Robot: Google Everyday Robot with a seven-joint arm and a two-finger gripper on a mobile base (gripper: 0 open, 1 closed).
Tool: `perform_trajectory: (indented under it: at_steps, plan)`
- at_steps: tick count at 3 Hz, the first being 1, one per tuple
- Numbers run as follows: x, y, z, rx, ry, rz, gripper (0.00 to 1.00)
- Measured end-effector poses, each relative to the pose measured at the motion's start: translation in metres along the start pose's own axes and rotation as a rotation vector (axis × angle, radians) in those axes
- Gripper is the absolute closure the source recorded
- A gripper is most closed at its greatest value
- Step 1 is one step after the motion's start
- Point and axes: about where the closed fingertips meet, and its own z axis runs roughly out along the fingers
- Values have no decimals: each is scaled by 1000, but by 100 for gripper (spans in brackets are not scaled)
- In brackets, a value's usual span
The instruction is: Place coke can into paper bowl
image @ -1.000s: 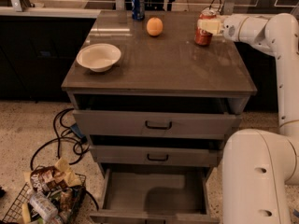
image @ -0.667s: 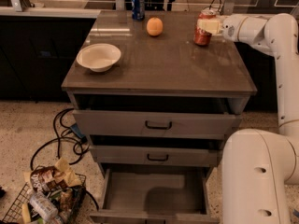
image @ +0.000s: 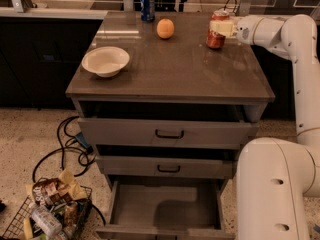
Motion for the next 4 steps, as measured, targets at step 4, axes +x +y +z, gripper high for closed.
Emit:
perform_trajectory:
  at_steps: [4]
  plan:
    - [-84,34,-48,11,3,-110,100]
